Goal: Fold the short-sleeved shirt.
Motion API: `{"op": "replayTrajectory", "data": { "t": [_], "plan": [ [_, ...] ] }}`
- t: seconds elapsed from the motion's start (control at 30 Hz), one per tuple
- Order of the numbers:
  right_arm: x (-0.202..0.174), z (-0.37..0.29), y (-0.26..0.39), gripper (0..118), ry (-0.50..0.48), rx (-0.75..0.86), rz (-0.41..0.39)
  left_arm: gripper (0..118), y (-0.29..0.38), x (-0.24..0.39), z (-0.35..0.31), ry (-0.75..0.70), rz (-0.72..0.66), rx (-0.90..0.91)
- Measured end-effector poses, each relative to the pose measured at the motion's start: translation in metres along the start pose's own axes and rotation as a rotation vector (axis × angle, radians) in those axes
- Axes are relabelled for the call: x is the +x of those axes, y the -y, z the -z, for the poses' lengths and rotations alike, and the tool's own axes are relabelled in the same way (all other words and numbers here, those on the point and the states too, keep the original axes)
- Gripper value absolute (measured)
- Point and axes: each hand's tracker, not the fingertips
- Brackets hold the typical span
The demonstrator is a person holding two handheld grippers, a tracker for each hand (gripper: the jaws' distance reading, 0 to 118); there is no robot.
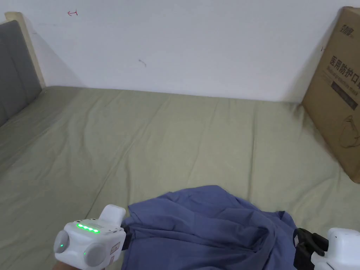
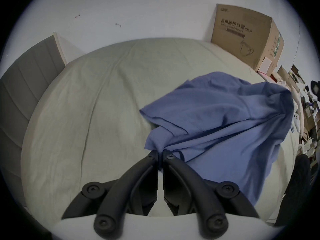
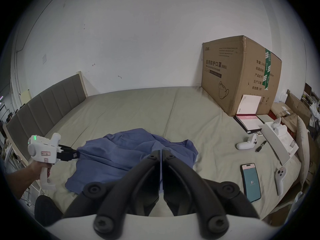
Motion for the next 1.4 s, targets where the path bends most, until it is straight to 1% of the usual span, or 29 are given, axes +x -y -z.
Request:
{"op": "replayTrajectory", "data": {
  "t": [0.1,0.17,0.23,0.27,0.37,0.4,0.43,0.47,0.5,0.53,0.57,0.63,0.7,0.73,0.77,0.8,0.83,0.87,0.9,0.93,0.97,1.03,1.07,1.1,1.17,1.33,1.37,1.4],
  "plan": [
    [0.015,0.011,-0.004,2,0.016,-0.017,0.0,4,0.0,0.009,-0.021,-0.001,0.008,0.03],
    [0.032,0.031,-0.011,2,0.041,-0.043,-0.013,4,-0.002,0.006,-0.019,0.0,0.015,0.033],
    [0.051,0.061,-0.02,2,0.083,-0.123,-0.033,4,-0.003,0.009,-0.024,0.0,0.023,0.034],
    [0.061,0.083,-0.025,2,0.102,-0.174,-0.036,4,-0.001,0.002,-0.013,0.008,0.024,0.032],
    [0.086,0.147,-0.039,3,0.13,-0.318,-0.057,4,-0.001,0.0,-0.01,0.005,0.04,0.036],
    [0.094,0.167,-0.041,8,0.141,-0.336,-0.031,4,0.001,0.0,-0.006,0.003,0.041,0.035],
    [0.101,0.184,-0.042,25,0.138,-0.36,0.001,4,0.002,-0.001,-0.005,0.003,0.041,0.034],
    [0.108,0.205,-0.041,53,0.136,-0.387,0.053,4,0.002,-0.003,-0.003,0.005,0.038,0.031],
    [0.112,0.221,-0.039,96,0.14,-0.423,0.088,4,0.002,-0.004,-0.003,0.003,0.035,0.028],
    [0.116,0.237,-0.037,112,0.137,-0.469,0.119,4,0.003,-0.001,-0.003,0.001,0.037,0.025],
    [0.118,0.249,-0.033,114,0.142,-0.468,0.138,4,0.004,-0.001,-0.002,-0.001,0.038,0.022],
    [0.116,0.263,-0.026,114,0.151,-0.464,0.134,4,0.003,-0.003,0.001,-0.003,0.044,0.01],
    [0.115,0.279,-0.014,114,0.186,-0.519,0.123,4,0.003,-0.003,0.005,-0.006,0.047,0.004],
    [0.114,0.28,-0.008,111,0.187,-0.538,0.116,4,0.002,-0.003,0.006,-0.012,0.048,0.002],
    [0.113,0.282,-0.003,102,0.181,-0.568,0.113,4,0.001,-0.004,0.008,-0.02,0.049,0.0],
    [0.111,0.281,0.0,74,0.167,-0.575,0.109,4,0.003,-0.006,0.013,-0.026,0.049,-0.002],
    [0.11,0.276,0.001,55,0.163,-0.563,0.111,4,0.003,-0.007,0.017,-0.028,0.048,-0.008],
    [0.11,0.271,0.002,30,0.154,-0.544,0.122,4,0.003,-0.008,0.019,-0.034,0.047,-0.015],
    [0.109,0.266,-0.002,2,0.137,-0.501,0.151,4,0.002,-0.009,0.022,-0.038,0.048,-0.024],
    [0.11,0.262,-0.007,2,0.102,-0.499,0.168,4,0.002,-0.004,0.02,-0.045,0.047,-0.027],
    [0.11,0.256,-0.013,2,0.133,-0.487,0.156,4,0.002,-0.006,0.02,-0.046,0.042,-0.03],
    [0.113,0.234,-0.035,2,0.073,-0.414,0.182,4,-0.002,-0.016,0.014,-0.024,-0.022,-0.022],
    [0.113,0.223,-0.047,2,0.088,-0.378,0.17,4,-0.006,-0.015,0.004,-0.019,-0.043,-0.015],
    [0.114,0.208,-0.061,2,0.1,-0.331,0.153,4,-0.01,-0.017,-0.007,-0.03,-0.035,-0.002],
    [0.12,0.18,-0.092,2,0.074,-0.262,0.149,4,-0.021,-0.025,-0.029,-0.083,-0.008,0.056],
    [0.125,0.101,-0.166,2,0.05,-0.115,0.106,4,-0.069,-0.061,-0.107,-0.122,-0.082,0.213],
    [0.124,0.088,-0.178,2,0.034,-0.097,0.105,4,-0.079,-0.066,-0.119,-0.139,-0.079,0.233],
    [0.112,0.067,-0.192,2,0.022,-0.077,0.087,4,-0.09,-0.07,-0.13,-0.167,-0.071,0.262]
  ]
}}
